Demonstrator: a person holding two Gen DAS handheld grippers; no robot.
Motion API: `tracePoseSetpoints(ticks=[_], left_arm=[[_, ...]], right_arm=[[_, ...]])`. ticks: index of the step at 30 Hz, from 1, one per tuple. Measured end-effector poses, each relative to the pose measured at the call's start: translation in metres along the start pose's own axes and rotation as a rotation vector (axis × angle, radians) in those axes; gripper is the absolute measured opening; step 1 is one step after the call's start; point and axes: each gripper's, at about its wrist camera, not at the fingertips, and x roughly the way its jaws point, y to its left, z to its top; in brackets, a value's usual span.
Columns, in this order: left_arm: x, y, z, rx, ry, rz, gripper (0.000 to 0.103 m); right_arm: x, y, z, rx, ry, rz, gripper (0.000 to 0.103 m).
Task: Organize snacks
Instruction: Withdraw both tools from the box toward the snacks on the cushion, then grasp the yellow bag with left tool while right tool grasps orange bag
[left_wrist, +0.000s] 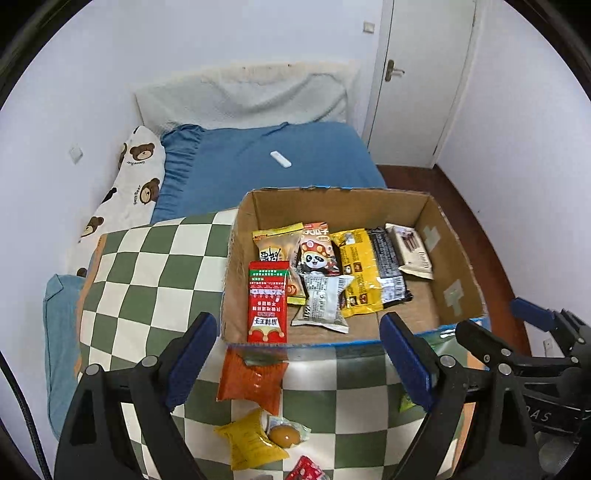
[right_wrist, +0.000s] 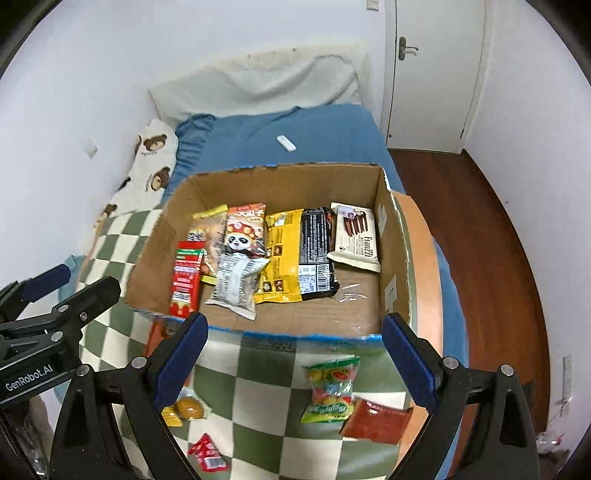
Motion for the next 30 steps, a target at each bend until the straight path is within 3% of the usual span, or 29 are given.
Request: tracePoseSetpoints(ticks=[3, 8, 12, 14, 15, 19, 23, 25, 26, 27, 30], left_arm=[[-0.008, 0.009, -0.013, -0.023, 0.003, -0.005, 0.09], [0.01, 0.029, -0.059, 0.001, 0.082, 0.054, 0.091], [0.052, 0.037, -0.098, 0.118, 0.234, 0.11, 0.09], [0.079, 0.04, -0.116, 0.163, 0.336, 0.122, 0.09], [0.091, 0.047, -0.123, 0.132, 0.388, 0.115, 0.09], [0.135, 0.084, -0.14, -0.155, 0.549, -0.02, 0.09], [0.175, 0.103, -0.151, -0.319, 0.629, -0.048, 0.09], [0.186, 0.103, -0.156, -0.319, 0.642, -0.031, 0.083], [0.188, 0.103, -0.16, -0.311, 0.644, -0.017, 0.066], [0.189, 0.103, -0.162, -0.304, 0.642, -0.015, 0.056], [0.179, 0.108, -0.174, -0.257, 0.617, 0.034, 0.049]], right_arm=[[-0.012, -0.003, -0.012, 0.016, 0.0, 0.025, 0.097], [0.001, -0.015, -0.048, 0.067, 0.072, 0.091, 0.097], [0.02, -0.028, -0.082, 0.116, 0.127, 0.123, 0.096], [0.03, -0.034, -0.096, 0.141, 0.155, 0.136, 0.083], [0.037, -0.035, -0.1, 0.152, 0.172, 0.14, 0.074], [0.059, -0.036, -0.123, 0.184, 0.225, 0.156, 0.074], [0.079, -0.024, -0.141, 0.185, 0.275, 0.165, 0.074], [0.09, -0.014, -0.147, 0.183, 0.306, 0.182, 0.074], [0.095, -0.009, -0.15, 0.179, 0.316, 0.188, 0.074], [0.101, -0.001, -0.152, 0.173, 0.329, 0.197, 0.074], [0.112, 0.024, -0.152, 0.137, 0.35, 0.226, 0.074]])
